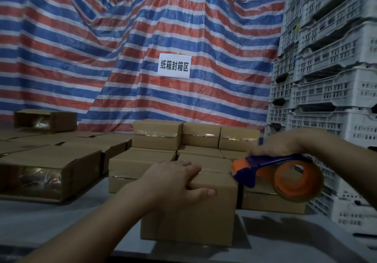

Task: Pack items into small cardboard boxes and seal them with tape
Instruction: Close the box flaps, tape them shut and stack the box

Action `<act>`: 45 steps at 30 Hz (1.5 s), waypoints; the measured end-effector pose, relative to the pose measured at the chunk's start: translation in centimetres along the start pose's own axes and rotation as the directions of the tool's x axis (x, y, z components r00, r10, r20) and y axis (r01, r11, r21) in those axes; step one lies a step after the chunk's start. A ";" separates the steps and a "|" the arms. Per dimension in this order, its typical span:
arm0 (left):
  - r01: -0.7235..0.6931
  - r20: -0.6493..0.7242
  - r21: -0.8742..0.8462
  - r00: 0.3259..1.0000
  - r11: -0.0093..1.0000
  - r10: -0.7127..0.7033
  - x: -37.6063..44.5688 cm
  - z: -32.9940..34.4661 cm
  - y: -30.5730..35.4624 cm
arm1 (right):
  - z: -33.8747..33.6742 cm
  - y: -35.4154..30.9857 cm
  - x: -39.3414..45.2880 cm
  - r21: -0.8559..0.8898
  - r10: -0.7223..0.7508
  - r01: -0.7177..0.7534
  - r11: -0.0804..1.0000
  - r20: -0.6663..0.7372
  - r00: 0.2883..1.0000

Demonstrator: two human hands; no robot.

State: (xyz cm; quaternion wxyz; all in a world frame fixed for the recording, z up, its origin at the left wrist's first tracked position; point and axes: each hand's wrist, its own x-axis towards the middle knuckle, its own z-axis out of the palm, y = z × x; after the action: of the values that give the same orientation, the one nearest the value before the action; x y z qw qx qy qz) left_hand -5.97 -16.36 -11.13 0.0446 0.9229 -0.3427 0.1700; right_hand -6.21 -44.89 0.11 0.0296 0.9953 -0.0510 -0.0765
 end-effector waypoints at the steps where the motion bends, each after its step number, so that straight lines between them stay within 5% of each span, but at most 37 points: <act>1: 0.003 0.022 -0.011 1.000 1.000 -0.003 0.1 -0.1 0.0 | 0.4 -0.2 0.1 -0.031 -0.022 0.021 0.999 -0.011 1.000; 6: 0.104 0.154 -0.122 0.984 0.987 -0.085 1.6 -1.7 2.0 | 1.2 -0.4 -0.3 -0.077 -0.080 0.074 0.994 -0.075 0.994; 11: -0.123 0.085 -0.120 0.987 0.985 0.134 3.0 -1.1 5.3 | 1.3 -0.3 -0.1 -0.117 -0.155 0.149 0.982 -0.043 0.987; 18: -0.126 0.087 -0.060 0.988 0.990 0.131 3.2 -0.1 4.8 | 0.4 2.2 -2.0 0.165 -0.033 0.044 0.985 -0.068 0.997; 22: -0.129 0.097 -0.077 0.986 0.989 0.136 3.0 -0.3 5.1 | 1.1 -0.5 -2.1 -0.124 -0.031 0.016 0.992 -0.121 0.992; 24: -0.117 0.109 -0.063 0.986 0.991 0.123 2.9 -0.4 5.0 | 3.1 -3.0 -1.6 -0.499 -0.033 -0.051 0.865 -0.160 0.987; 26: -0.102 0.114 -0.038 0.988 0.994 0.106 2.8 -0.4 5.0 | 5.3 -3.9 -1.2 -0.690 -0.044 -0.086 0.718 -0.168 0.985; 31: -0.111 0.105 -0.011 0.988 0.994 0.111 2.9 -0.2 4.9 | 9.0 0.0 -1.9 -0.481 -0.086 -0.120 0.869 -0.384 0.919; 36: -0.120 0.068 0.000 0.990 0.993 0.120 3.1 0.3 4.9 | 14.9 1.2 -2.1 -0.276 -0.053 -0.186 0.943 -0.676 0.735; 39: -0.125 0.047 -0.017 0.991 0.992 0.125 3.2 0.4 4.9 | 16.6 1.4 -2.9 -0.106 0.030 -0.131 0.986 -0.656 0.754; 45: -0.157 0.037 -0.053 0.987 0.986 0.159 3.0 0.3 5.0 | 17.4 1.0 -3.2 -0.080 0.049 -0.125 0.989 -0.620 0.783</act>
State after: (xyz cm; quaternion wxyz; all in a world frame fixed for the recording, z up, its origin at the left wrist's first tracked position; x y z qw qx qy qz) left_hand -6.97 -22.06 -10.54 0.0469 0.8948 -0.4197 0.1452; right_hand -12.14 -46.44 -16.55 0.1059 0.9589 -0.0800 0.2509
